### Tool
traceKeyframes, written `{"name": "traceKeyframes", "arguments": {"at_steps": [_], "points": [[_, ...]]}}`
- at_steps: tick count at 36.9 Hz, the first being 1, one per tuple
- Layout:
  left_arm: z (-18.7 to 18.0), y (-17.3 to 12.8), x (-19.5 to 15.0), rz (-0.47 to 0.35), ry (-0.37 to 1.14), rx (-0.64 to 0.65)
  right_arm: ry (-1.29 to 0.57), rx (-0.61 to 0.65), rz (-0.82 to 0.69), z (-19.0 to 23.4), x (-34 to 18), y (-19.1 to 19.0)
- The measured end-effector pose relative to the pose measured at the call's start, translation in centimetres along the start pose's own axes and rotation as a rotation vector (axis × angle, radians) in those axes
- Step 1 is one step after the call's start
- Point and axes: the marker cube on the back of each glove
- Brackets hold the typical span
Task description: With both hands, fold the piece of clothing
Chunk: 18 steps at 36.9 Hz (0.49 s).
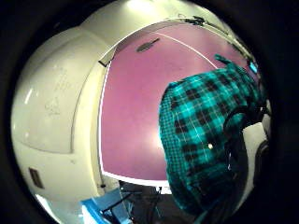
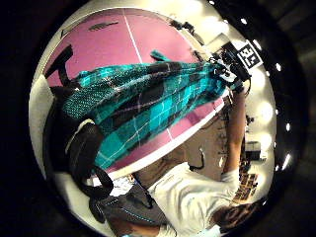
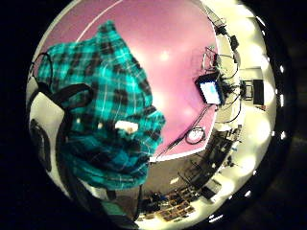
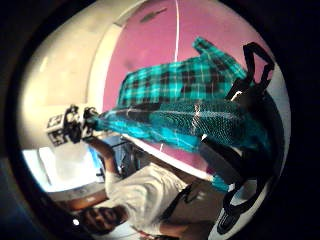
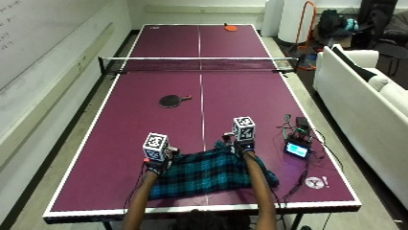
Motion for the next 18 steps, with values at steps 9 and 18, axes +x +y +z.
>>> {"name": "traceKeyframes", "arguments": {"at_steps": [9, 18], "points": [[1.2, -1.7, -0.2, -0.113, -0.052, -0.118, 0.099, -0.150, 0.051, 5.2, -2.2, -9.4], [2.5, -2.2, -0.2, -0.151, -0.146, 0.062, 0.034, -0.031, 0.165, 5.7, -0.3, -6.1]]}}
